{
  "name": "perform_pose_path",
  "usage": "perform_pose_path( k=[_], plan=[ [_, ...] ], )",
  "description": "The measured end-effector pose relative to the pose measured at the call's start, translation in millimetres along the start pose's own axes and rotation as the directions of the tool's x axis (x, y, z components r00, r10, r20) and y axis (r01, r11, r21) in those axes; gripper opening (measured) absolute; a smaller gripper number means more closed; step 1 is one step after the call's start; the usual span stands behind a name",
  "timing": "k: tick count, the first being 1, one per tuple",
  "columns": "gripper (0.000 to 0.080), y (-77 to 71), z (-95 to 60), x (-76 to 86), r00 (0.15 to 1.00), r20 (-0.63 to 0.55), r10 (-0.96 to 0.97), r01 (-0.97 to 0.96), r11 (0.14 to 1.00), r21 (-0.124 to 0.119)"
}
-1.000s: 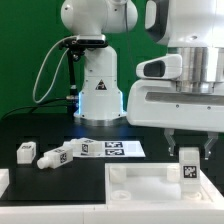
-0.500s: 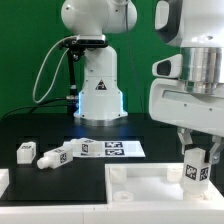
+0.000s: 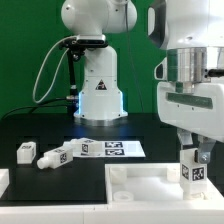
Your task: Assemble one leg
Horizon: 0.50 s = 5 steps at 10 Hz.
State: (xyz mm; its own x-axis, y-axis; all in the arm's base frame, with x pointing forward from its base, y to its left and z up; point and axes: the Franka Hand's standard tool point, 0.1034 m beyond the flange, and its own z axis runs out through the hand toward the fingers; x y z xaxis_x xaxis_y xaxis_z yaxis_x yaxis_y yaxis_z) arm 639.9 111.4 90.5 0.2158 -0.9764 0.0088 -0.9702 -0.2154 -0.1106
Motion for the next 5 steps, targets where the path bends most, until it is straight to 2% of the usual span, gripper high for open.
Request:
perform_pose_path(
  k=[1,2,3,5],
  plan=[
    [0.0289,0.3,0.6,0.3,0.999,0.0,-0.039,0.039,0.999,-0.001],
    [0.05,0.6,1.2,-0.1,0.999,0.0,-0.039,0.039,0.999,-0.002],
    [0.0613,0.7,2.2,1.7,0.985,-0.004,-0.171,0.171,0.985,-0.002],
    [0.064,2.3,6.4,2.8,0.858,-0.002,-0.514,0.514,0.857,-0.015]
  ],
)
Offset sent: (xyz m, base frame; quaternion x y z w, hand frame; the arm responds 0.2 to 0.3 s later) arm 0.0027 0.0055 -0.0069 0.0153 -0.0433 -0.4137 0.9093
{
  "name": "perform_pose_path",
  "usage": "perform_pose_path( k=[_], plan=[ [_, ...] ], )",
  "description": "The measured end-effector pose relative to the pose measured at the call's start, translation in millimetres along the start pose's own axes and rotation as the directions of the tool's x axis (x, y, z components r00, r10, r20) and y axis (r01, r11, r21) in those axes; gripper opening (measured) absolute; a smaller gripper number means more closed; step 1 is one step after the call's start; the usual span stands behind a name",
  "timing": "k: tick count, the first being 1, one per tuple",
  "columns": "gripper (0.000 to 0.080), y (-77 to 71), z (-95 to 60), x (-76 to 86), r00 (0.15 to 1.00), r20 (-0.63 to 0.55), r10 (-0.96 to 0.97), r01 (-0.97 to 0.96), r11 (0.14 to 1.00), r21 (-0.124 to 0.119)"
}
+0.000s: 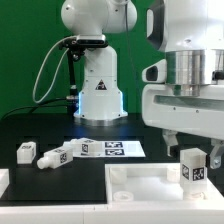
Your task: Assemble one leg
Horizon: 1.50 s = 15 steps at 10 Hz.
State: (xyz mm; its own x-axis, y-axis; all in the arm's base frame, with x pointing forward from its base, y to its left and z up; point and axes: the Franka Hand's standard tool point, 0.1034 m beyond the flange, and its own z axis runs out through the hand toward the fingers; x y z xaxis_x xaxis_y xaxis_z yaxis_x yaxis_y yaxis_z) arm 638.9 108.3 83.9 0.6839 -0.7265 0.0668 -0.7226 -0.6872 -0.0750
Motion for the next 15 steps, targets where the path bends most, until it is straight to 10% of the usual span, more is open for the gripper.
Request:
perform_pose_path(
  k=[9,11,13,15],
  plan=[
    [0.0649,-8.6,1.4,-8.8,0.776,-0.012,-0.63,0.63,0.776,-0.02],
    [0.0559,-8.5,1.5,-8.7,0.781,-0.012,-0.624,0.624,0.781,-0.02],
    [0.0291,-6.4,2.6,-7.5,0.862,-0.012,-0.506,0.506,0.862,-0.019],
    [0.0291,-5.8,3.9,-7.5,0.955,-0.032,-0.295,0.294,0.956,-0.019]
  ],
)
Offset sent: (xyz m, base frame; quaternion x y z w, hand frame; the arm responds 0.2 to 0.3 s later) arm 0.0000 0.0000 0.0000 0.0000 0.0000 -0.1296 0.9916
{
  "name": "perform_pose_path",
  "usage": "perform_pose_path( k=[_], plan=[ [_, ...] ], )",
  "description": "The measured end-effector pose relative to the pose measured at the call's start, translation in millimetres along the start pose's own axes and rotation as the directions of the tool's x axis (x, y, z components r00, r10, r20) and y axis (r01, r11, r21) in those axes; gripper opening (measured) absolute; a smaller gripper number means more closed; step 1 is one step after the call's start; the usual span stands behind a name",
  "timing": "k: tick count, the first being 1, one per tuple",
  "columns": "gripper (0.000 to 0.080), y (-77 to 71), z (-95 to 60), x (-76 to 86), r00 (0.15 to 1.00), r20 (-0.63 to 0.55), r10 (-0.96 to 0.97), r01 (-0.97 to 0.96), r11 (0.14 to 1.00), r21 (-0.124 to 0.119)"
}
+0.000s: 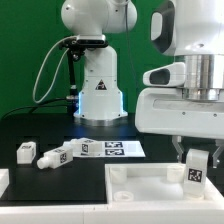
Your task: Assemble one leg
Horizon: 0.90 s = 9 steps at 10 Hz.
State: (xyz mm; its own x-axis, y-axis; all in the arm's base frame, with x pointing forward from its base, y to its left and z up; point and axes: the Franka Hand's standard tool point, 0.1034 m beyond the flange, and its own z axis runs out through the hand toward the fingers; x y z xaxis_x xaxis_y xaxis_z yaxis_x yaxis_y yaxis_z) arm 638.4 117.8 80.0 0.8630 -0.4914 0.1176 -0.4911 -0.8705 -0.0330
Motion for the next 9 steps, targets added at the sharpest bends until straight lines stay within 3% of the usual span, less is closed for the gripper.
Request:
perform_pose_path(
  k=[3,5,7,9],
  plan=[
    [0.0291,0.3,1.3,-2.9,0.913,0.013,0.408,-0.408,0.913,-0.01],
    [0.029,-1.6,2.5,-5.5,0.741,0.059,0.669,-0.67,0.742,0.002],
    [0.029,-1.1,3.1,-4.1,0.574,0.107,0.812,-0.817,0.576,0.013],
    [0.029,-2.3,3.1,-5.3,0.595,0.105,0.797,-0.802,0.597,0.015]
  ],
)
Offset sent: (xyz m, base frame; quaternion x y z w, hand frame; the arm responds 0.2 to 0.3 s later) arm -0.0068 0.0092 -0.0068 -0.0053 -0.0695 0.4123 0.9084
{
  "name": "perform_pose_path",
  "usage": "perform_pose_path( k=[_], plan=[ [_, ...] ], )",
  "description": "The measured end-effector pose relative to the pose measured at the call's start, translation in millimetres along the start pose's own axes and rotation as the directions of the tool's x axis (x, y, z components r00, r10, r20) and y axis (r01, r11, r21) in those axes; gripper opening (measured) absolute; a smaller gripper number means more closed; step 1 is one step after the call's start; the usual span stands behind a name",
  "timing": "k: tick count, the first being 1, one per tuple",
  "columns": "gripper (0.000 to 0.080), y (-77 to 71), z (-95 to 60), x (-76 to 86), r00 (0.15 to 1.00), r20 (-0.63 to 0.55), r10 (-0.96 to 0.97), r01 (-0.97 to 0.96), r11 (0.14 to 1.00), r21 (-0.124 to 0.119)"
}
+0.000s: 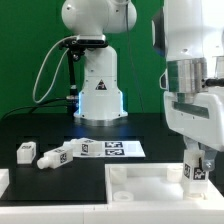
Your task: Assemble one leg
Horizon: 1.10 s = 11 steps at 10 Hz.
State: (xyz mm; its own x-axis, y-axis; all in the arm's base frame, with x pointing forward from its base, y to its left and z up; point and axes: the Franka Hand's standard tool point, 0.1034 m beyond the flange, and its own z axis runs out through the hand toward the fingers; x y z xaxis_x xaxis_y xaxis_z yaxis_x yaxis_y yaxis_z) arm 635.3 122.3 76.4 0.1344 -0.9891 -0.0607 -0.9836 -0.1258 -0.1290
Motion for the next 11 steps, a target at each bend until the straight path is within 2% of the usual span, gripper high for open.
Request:
perform_pose_path(
  k=[1,2,3,4,8,9,10,11],
  plan=[
    [0.029,0.2,0.4,0.0,1.0,0.0,-0.002,0.002,1.0,-0.001],
    [0.0385,0.1,0.4,1.8,0.972,-0.007,-0.234,0.234,0.972,-0.003],
    [0.0577,0.4,0.6,2.4,0.897,-0.005,-0.442,0.442,0.897,-0.005],
    [0.0627,4.2,0.8,0.2,0.808,0.015,-0.59,0.59,0.807,-0.021],
    [0.0649,4.0,0.4,4.9,0.604,0.013,-0.797,0.797,0.604,-0.02],
    [0.0649,-0.3,-1.6,14.7,0.381,-0.006,-0.925,0.924,0.381,-0.024],
    [0.0649,-2.0,-2.4,19.7,0.297,-0.012,-0.955,0.955,0.297,-0.027],
    [0.0649,-1.7,-2.1,19.0,0.299,-0.011,-0.954,0.954,0.299,-0.027]
  ],
)
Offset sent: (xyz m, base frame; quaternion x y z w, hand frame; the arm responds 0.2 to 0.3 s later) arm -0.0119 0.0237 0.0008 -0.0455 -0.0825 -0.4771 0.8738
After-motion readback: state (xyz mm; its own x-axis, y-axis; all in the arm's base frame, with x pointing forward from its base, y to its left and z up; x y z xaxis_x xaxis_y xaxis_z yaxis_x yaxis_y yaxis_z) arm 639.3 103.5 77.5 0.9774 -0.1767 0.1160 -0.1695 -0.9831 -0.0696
